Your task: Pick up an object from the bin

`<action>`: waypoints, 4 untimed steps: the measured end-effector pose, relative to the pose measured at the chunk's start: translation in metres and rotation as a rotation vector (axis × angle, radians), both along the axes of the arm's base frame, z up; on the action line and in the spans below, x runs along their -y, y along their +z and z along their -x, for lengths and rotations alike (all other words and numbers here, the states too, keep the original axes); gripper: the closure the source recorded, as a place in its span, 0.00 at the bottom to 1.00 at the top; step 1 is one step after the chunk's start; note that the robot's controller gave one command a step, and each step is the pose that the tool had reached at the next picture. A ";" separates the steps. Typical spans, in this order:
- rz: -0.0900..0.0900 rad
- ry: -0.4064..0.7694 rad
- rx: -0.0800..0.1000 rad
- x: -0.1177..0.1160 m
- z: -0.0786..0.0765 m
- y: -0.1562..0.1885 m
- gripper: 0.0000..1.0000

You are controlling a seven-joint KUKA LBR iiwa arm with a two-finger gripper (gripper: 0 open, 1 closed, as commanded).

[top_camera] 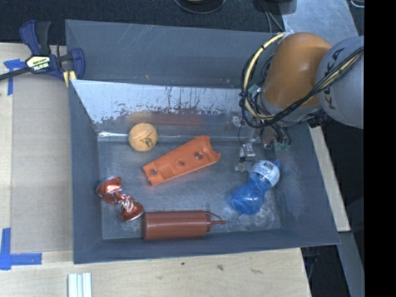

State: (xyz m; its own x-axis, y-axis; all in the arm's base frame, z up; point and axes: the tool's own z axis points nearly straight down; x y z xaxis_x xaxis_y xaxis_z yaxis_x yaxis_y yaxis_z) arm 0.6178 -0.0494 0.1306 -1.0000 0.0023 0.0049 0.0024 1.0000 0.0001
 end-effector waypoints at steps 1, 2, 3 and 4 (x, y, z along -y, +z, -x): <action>0.001 0.001 0.009 0.000 -0.002 0.005 0.00; 0.001 0.119 0.009 -0.029 0.002 -0.043 0.00; 0.000 -0.034 0.012 -0.050 0.000 -0.060 0.00; 0.001 0.142 0.013 -0.086 -0.007 -0.056 0.00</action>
Offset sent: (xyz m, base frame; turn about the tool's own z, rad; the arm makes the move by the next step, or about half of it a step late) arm -0.0062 0.0394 -0.0606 -0.1569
